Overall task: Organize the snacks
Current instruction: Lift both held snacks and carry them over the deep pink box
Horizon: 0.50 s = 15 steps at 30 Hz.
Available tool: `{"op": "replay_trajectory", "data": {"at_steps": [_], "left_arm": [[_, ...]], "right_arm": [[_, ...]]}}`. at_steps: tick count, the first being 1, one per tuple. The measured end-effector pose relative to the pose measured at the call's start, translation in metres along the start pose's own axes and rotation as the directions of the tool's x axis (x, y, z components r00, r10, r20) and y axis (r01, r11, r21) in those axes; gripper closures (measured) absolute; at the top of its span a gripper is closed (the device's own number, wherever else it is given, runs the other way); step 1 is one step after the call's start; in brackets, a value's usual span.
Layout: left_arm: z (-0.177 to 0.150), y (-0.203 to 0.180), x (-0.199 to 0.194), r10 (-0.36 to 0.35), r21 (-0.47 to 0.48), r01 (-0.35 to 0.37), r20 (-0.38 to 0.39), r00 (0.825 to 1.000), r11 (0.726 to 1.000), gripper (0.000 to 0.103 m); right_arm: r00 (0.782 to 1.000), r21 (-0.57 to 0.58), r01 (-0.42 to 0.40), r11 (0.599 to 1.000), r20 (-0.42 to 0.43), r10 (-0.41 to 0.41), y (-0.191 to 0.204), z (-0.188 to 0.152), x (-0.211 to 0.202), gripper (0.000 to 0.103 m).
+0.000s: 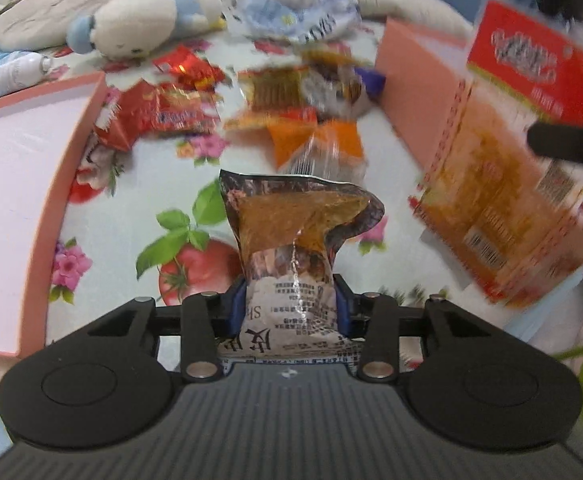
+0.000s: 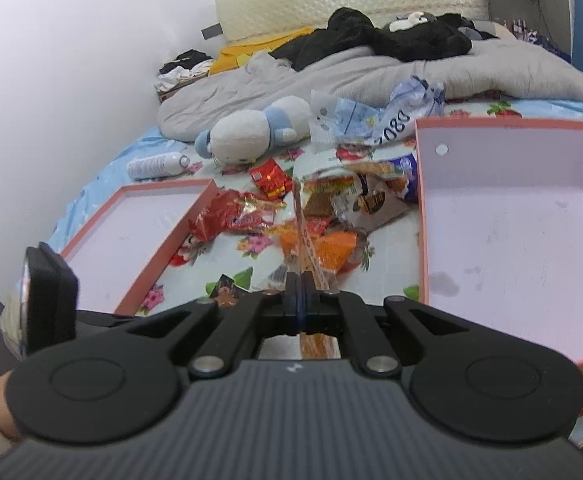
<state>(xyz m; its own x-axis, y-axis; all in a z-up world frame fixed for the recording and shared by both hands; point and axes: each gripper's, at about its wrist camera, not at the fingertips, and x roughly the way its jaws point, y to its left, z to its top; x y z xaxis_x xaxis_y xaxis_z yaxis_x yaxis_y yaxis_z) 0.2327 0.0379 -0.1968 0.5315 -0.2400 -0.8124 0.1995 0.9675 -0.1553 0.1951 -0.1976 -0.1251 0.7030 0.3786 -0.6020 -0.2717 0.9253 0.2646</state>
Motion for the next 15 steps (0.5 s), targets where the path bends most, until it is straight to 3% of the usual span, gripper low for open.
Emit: {"op": "replay_trajectory", "data": {"at_steps": [7,15], "left_arm": [[0.043,-0.016,-0.055,-0.033,-0.058,0.038,0.091,0.995,0.998,0.056],[0.091,-0.056,-0.102,-0.156,-0.064,0.169,0.165,0.974,0.984,0.056]], "right_arm": [[0.998,-0.013,-0.011,1.000,0.061,0.011,0.004,0.033,-0.028,0.100],[0.990,-0.034,0.019,0.999,0.138,-0.014,0.000,0.067,-0.075,0.100]]}}
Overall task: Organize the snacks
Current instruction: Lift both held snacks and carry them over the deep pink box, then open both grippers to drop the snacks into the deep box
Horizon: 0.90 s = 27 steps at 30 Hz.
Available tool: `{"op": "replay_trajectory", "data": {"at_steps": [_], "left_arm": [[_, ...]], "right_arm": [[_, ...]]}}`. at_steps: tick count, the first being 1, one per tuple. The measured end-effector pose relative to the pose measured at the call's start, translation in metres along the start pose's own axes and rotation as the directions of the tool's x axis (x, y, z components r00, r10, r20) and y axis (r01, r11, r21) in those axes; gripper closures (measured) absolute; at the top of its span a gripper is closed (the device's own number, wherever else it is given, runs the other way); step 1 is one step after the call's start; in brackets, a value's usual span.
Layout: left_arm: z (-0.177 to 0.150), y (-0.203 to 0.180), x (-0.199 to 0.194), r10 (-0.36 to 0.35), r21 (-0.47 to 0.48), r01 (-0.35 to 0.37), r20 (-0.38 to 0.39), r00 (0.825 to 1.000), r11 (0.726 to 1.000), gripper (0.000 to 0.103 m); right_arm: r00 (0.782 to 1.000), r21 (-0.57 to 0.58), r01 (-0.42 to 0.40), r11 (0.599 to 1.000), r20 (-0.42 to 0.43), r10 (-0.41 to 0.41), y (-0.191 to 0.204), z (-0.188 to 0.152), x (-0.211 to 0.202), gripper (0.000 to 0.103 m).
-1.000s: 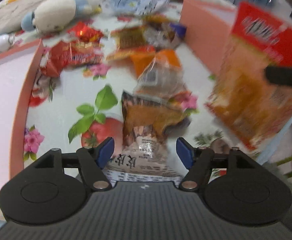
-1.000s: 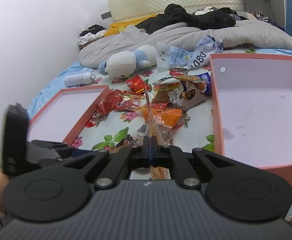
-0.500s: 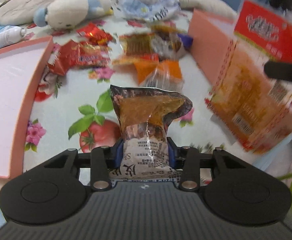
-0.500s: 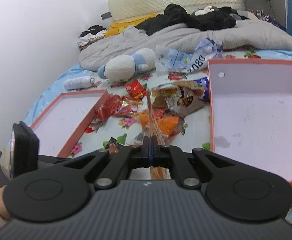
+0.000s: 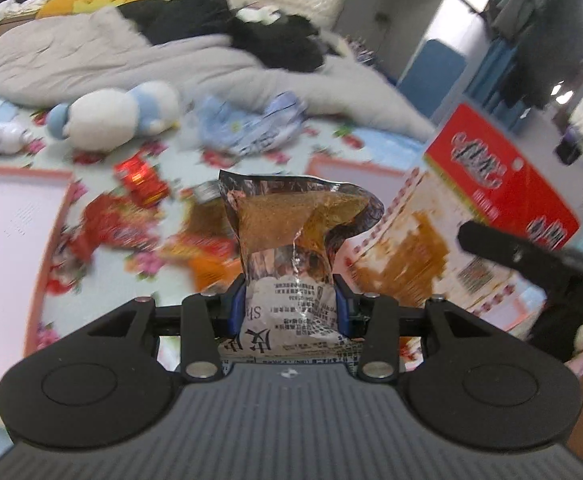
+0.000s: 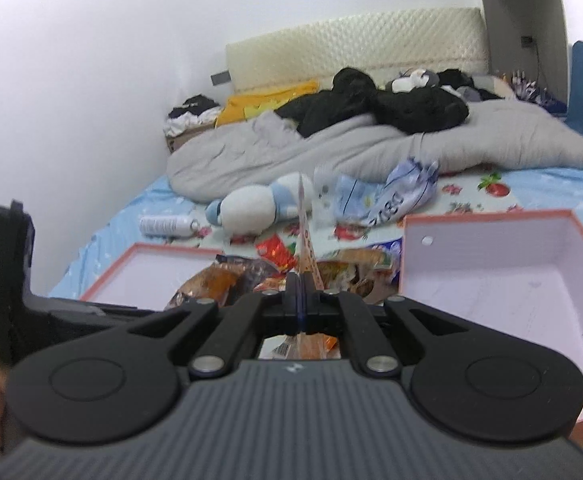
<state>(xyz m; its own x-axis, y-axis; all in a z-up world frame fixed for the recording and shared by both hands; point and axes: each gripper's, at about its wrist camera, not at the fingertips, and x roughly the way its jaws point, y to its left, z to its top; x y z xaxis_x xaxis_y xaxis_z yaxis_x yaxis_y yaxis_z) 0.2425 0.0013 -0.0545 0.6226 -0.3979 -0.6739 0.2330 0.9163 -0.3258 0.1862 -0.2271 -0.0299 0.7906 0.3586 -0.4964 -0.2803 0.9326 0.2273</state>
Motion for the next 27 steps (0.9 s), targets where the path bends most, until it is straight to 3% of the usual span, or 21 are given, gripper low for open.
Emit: {"op": "replay_trajectory", "data": {"at_steps": [9,15,18,27], "left_arm": [[0.030,-0.076,0.028,-0.101,0.060,0.101,-0.015,0.995,0.993,0.055],[0.026,-0.120,0.085,-0.128,0.110,0.138,-0.090,0.988,0.984,0.055],[0.020,-0.124,0.125,-0.154,0.053,0.164,-0.153,0.976,0.985,0.055],[0.015,-0.129,0.193,-0.071,0.068,0.089,-0.235,0.969,0.994,0.055]], "right_arm": [[0.991,0.020,0.128,0.992,0.040,-0.129,-0.055,0.010,-0.029,0.100],[0.974,0.040,0.224,0.974,-0.050,-0.222,-0.112,-0.005,-0.011,0.100],[0.962,0.048,0.260,0.964,-0.097,-0.255,-0.134,-0.016,0.007,0.100],[0.951,0.087,0.287,0.954,-0.149,-0.273,-0.185,-0.028,0.043,0.098]]}}
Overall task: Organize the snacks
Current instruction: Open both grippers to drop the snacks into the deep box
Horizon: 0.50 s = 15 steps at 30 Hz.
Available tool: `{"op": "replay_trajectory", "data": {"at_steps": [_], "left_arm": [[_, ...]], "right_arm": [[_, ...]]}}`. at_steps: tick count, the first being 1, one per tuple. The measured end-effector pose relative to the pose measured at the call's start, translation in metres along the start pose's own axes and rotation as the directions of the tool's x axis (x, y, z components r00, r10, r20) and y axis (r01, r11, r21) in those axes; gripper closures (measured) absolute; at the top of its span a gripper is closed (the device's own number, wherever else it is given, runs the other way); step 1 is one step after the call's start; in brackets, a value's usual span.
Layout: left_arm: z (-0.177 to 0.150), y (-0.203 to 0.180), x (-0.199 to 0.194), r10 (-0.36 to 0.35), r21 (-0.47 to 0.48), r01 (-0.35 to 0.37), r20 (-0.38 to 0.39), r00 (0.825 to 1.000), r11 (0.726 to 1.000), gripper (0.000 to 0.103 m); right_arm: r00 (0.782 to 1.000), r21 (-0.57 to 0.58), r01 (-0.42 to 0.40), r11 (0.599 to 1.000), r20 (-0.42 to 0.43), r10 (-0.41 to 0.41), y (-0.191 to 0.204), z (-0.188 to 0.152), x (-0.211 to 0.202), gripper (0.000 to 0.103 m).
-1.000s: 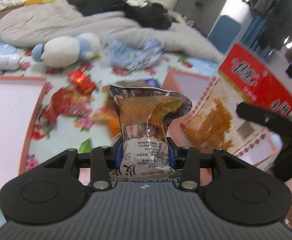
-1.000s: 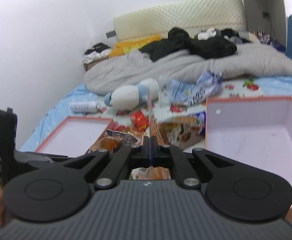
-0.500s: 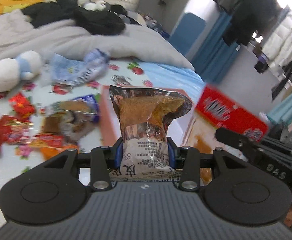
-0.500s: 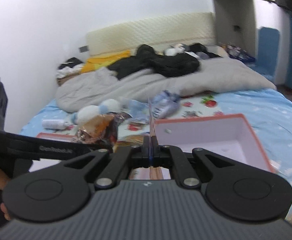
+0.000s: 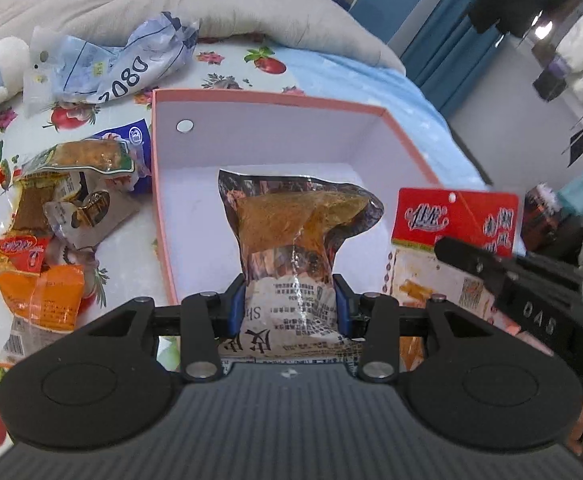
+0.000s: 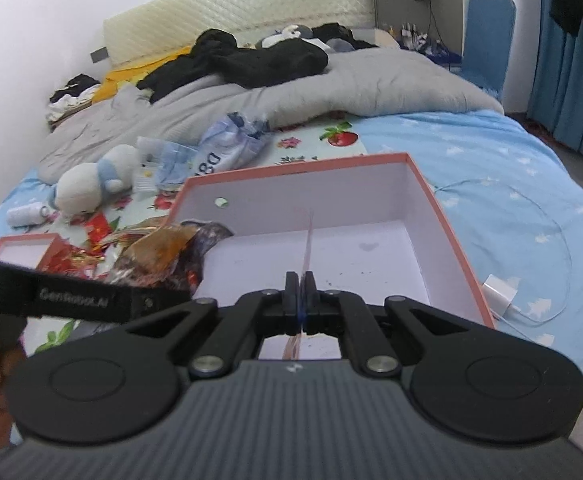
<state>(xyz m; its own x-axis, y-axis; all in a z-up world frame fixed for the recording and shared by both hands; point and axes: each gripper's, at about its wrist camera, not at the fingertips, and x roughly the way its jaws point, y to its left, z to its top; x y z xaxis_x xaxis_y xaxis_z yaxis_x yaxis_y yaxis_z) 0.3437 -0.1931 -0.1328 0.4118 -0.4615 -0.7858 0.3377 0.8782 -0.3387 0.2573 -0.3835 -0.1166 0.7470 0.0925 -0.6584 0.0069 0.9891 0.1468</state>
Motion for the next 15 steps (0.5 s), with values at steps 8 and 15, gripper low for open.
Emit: {"op": "replay_trajectory", "data": {"at_steps": [8,15], "left_arm": [[0.000,0.004,-0.005,0.046,0.025,-0.046,0.016,0.999,0.999,0.032],[-0.006,0.002,-0.039,0.033,0.044,-0.037,0.088,0.996,0.998,0.031]], "right_arm": [[0.999,0.051,0.013,0.999,-0.038,-0.011,-0.013,-0.005,0.015,0.080],[1.000,0.061,0.011,0.998,0.001,-0.011,-0.009,-0.009,-0.003,0.050]]}}
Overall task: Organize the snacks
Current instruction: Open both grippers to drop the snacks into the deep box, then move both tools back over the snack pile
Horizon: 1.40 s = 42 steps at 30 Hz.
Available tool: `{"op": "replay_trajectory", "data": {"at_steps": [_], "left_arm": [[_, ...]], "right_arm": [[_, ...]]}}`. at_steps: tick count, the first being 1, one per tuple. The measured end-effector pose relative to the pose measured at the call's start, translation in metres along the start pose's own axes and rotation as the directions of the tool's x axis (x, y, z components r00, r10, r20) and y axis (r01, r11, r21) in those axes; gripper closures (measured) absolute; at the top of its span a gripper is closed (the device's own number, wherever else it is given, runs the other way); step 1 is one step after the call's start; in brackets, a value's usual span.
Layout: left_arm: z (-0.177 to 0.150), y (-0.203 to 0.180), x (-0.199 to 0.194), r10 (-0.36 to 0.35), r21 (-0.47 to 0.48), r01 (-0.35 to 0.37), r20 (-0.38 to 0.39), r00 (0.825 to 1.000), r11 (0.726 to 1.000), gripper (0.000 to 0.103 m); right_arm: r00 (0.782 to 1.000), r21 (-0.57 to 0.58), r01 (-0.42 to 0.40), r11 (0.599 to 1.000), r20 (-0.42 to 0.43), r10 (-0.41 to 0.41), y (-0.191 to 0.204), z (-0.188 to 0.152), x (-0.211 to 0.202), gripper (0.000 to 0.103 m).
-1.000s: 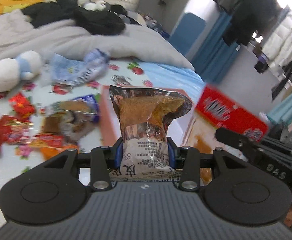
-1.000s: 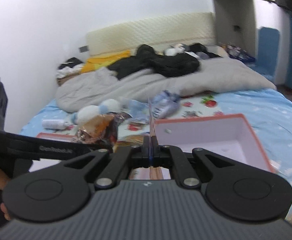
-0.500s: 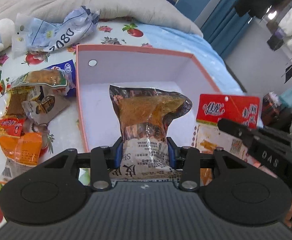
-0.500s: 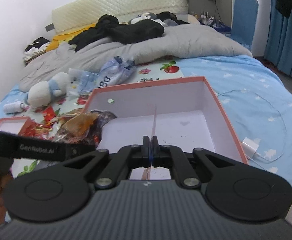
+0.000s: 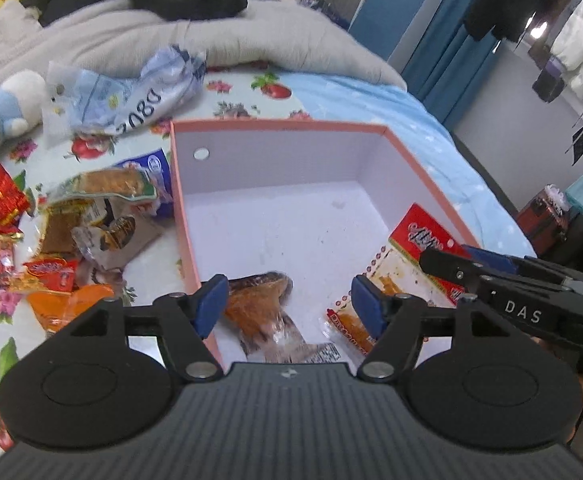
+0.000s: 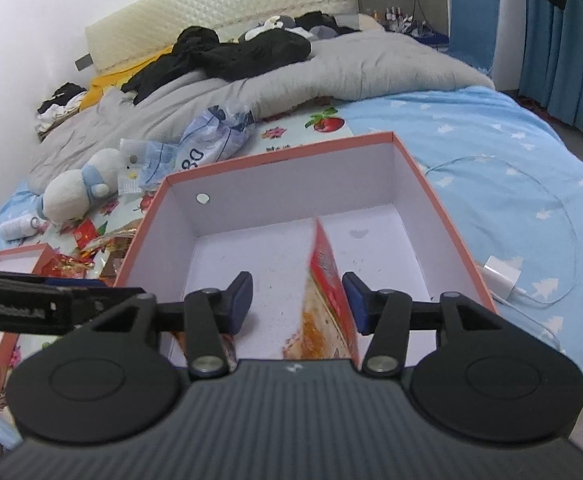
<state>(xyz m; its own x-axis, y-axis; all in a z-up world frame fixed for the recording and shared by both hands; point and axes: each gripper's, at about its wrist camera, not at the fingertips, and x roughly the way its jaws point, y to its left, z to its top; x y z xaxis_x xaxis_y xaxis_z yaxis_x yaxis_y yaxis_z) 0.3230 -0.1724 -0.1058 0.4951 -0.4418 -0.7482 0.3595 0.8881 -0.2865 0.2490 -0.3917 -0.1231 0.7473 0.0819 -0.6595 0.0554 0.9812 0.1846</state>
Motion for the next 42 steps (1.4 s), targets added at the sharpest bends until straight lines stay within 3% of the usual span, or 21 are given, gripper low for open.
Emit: {"op": "replay_trajectory", "data": {"at_steps": [4,8,19,27,42], "left_arm": [[-0.007,-0.001,-0.030,-0.007,0.021,0.006,0.064,0.998,1.000,0.031],[-0.021,0.002,-0.059,-0.011,0.029,0.008,0.118,0.993,1.000,0.031],[-0.072,0.020,-0.124,0.023,0.021,-0.029,0.226,0.974,0.999,0.030],[-0.115,0.046,-0.146,0.064,-0.031,-0.059,0.226,0.972,0.998,0.030],[-0.184,0.115,-0.181,0.146,-0.181,-0.111,0.194,0.970,0.977,0.031]], "right_arm": [[0.999,0.009,-0.003,1.000,0.035,0.003,0.005,-0.004,-0.017,0.050],[0.997,0.016,-0.005,1.000,0.081,0.003,0.014,-0.012,-0.034,0.015],[0.987,0.022,-0.054,0.998,0.154,0.050,0.047,-0.043,-0.079,0.015],[0.983,0.019,-0.086,0.996,0.164,0.082,0.075,-0.074,-0.099,0.015],[0.974,-0.122,-0.198,0.973,0.086,0.209,0.152,-0.132,-0.109,0.015]]}}
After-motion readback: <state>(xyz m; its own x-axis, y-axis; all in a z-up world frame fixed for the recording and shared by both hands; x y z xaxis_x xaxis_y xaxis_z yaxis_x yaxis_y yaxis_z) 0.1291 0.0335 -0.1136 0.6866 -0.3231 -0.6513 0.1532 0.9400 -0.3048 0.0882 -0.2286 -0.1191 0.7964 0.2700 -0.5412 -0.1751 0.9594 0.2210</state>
